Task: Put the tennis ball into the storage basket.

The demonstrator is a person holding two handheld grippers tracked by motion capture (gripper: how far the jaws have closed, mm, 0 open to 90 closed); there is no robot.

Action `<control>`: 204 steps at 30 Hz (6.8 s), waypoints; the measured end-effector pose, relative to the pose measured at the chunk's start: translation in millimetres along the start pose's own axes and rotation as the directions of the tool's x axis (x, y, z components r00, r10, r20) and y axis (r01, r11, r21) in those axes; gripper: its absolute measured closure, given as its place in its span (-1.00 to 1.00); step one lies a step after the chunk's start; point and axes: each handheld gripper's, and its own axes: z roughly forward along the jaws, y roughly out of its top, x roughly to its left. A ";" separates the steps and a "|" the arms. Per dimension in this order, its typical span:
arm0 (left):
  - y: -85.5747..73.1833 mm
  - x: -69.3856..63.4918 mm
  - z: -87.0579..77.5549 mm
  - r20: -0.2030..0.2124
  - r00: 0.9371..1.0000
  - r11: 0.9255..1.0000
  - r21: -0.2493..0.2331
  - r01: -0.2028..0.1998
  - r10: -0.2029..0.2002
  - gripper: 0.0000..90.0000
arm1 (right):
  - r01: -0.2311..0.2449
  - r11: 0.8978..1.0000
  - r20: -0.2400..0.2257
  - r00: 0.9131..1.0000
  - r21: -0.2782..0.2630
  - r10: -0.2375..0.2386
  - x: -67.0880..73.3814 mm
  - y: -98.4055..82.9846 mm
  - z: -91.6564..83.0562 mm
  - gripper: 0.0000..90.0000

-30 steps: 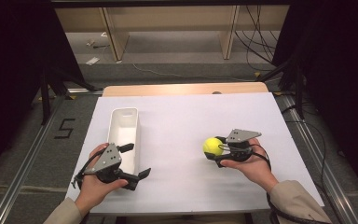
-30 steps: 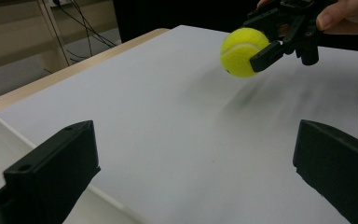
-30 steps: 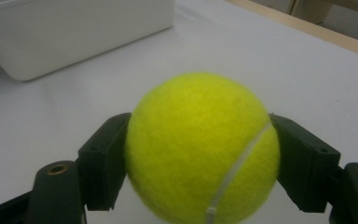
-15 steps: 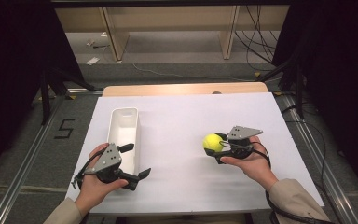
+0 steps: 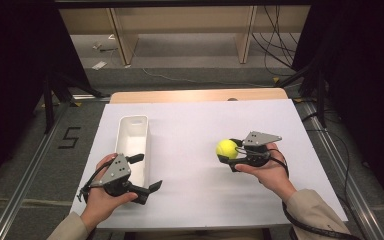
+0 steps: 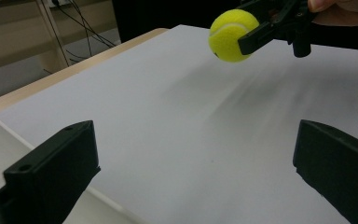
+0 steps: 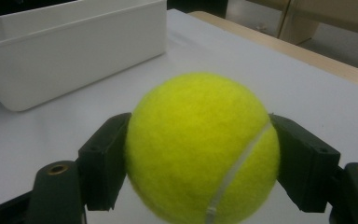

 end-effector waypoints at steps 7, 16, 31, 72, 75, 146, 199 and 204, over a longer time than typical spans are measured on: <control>0.1 0.2 0.0 0.002 1.000 1.000 -0.001 -0.006 0.006 -1.00 | -0.001 1.000 -0.001 1.000 -0.007 0.001 -0.8 2.5 3.1 -0.40; 0.1 0.2 0.0 0.001 1.000 1.000 -0.001 -0.007 0.007 -1.00 | -0.001 1.000 0.002 1.000 -0.017 0.001 -0.9 5.8 6.1 -0.40; 0.1 0.4 -0.1 0.000 1.000 1.000 0.001 -0.005 0.005 -1.00 | -0.001 1.000 -0.006 1.000 -0.031 0.001 -0.7 13.1 12.9 -0.40; 0.3 -0.1 -0.3 0.002 1.000 1.000 0.001 -0.005 0.005 -1.00 | 0.020 0.998 -0.039 0.999 -0.057 -0.022 9.7 34.9 38.7 -0.40; 0.2 -0.4 -0.2 0.003 1.000 1.000 0.001 -0.001 0.001 -1.00 | 0.019 0.998 -0.043 0.999 -0.056 -0.021 10.2 35.4 39.7 -0.40; 0.3 -0.4 -0.9 0.005 1.000 1.000 0.002 -0.001 0.001 -0.99 | 0.030 0.994 -0.093 0.995 -0.109 -0.041 27.0 71.2 86.3 -0.40; 0.4 -0.5 -1.2 0.007 1.000 1.000 0.000 -0.003 0.003 -0.99 | 0.041 0.991 -0.139 0.989 -0.124 -0.058 40.4 91.2 117.3 -0.40; 0.4 -0.7 -1.2 0.006 1.000 1.000 -0.001 -0.002 0.002 -0.99 | 0.044 0.991 -0.143 0.988 -0.125 -0.062 41.9 92.1 120.3 -0.40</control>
